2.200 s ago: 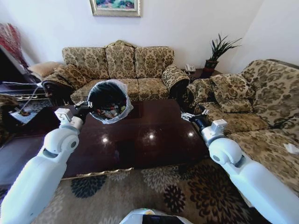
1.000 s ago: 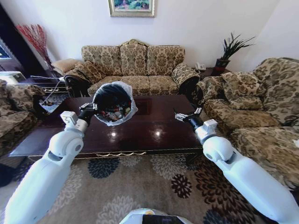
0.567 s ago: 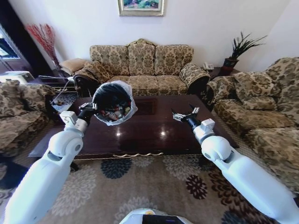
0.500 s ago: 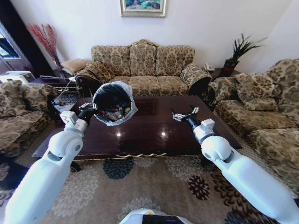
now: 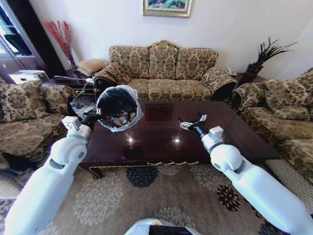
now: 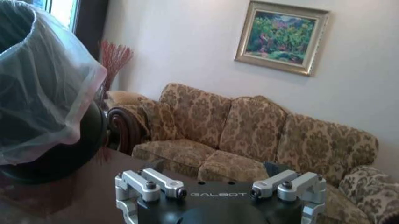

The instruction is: Move to the front of the table and place the trash on the table into the trash bin.

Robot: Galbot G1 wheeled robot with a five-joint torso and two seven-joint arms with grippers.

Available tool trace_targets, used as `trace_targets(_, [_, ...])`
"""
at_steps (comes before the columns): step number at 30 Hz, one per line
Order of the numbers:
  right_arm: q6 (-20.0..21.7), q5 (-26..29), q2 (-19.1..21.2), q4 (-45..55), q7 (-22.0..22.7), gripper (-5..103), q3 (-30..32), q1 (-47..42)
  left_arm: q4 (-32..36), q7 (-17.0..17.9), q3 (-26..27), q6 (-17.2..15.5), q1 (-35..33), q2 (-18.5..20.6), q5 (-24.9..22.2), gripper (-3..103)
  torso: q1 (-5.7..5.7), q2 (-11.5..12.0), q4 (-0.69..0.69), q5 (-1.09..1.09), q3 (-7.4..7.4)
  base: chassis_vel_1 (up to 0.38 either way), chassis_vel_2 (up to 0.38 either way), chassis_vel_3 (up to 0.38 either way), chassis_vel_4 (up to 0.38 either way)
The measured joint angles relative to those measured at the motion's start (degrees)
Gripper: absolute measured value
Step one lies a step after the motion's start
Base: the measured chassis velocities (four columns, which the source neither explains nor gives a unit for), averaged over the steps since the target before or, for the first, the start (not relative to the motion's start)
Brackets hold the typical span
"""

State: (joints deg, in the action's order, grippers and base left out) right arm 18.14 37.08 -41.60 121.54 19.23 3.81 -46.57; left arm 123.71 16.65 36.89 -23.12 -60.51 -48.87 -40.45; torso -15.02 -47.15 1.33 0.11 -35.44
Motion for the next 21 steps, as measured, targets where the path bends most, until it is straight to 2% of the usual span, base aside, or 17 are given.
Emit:
trace_targets(3, [-0.02,0.0,0.03,0.12,0.0,100,0.05,-0.13,0.19,0.15,-0.01,-0.04,-0.16,-0.02,-0.19,2,-0.02,0.01,-0.06,-0.09,-0.01,0.036,-0.244,-0.089,0.212])
trace_targets(9, [-0.04,0.0,0.01,0.38,0.02,100,0.05,-0.42,1.0,0.55,0.28,-0.12,-0.44,0.0,-0.82,2,0.0,0.0,0.02,-0.1,0.0,0.127,-0.263,-0.175,0.274])
trace_targets(11, [-0.08,0.0,0.06,0.63,0.06,100,0.05,-0.66,1.27,0.68,0.54,-0.3,-0.68,-0.05,-0.99,2,0.0,0.0,0.07,-0.12,0.0,0.29,-0.259,-0.242,0.318])
trace_targets(21, [-0.06,0.09,0.6,1.55,0.39,100,-0.02,-1.09,3.22,0.68,2.88,-1.57,-3.44,-0.72,-1.03,2,0.3,0.65,0.08,-0.12,0.37,0.351,-0.311,-0.325,0.355])
